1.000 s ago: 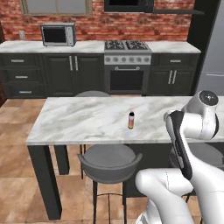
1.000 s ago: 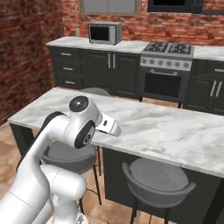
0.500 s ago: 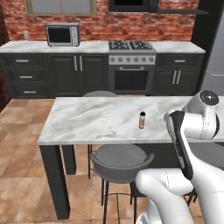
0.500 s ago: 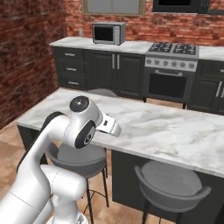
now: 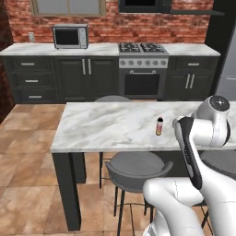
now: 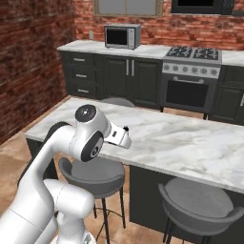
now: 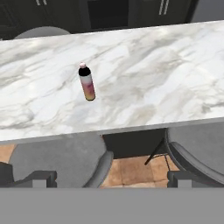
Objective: Place the large bottle from the dining counter next to the other large bottle outside the sink, and place the small bottle from the dining counter next to the other small bottle inside the sink.
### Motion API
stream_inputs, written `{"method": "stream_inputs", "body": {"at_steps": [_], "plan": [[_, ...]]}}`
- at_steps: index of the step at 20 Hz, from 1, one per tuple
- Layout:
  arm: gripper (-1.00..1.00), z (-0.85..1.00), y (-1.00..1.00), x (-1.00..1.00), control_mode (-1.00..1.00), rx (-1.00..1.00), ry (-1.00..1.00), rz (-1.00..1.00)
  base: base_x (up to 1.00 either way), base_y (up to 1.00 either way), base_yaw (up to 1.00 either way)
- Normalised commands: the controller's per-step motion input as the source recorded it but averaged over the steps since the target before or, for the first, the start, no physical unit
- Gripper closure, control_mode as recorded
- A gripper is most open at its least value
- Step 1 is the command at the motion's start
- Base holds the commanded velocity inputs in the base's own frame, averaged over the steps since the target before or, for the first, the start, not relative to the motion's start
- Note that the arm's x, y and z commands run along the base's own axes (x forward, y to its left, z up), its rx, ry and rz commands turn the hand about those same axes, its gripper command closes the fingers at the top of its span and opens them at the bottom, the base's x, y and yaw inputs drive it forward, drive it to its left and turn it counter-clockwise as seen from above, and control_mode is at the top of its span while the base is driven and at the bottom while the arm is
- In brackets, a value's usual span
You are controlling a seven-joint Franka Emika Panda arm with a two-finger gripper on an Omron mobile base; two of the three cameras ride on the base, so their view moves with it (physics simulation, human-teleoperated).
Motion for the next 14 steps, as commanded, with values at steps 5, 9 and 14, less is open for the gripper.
{"method": "stream_inputs", "body": {"at_steps": [5, 9, 14], "plan": [[-1.00, 0.00, 0.00, 0.00, 1.00, 0.00, 0.00, 0.00, 0.15, 0.00, 0.00], [-1.00, 0.00, 0.00, 0.00, 1.00, 0.00, 0.00, 0.00, 0.26, 0.00, 0.00], [-1.00, 0.00, 0.00, 0.00, 1.00, 0.00, 0.00, 0.00, 0.27, 0.00, 0.00]]}}
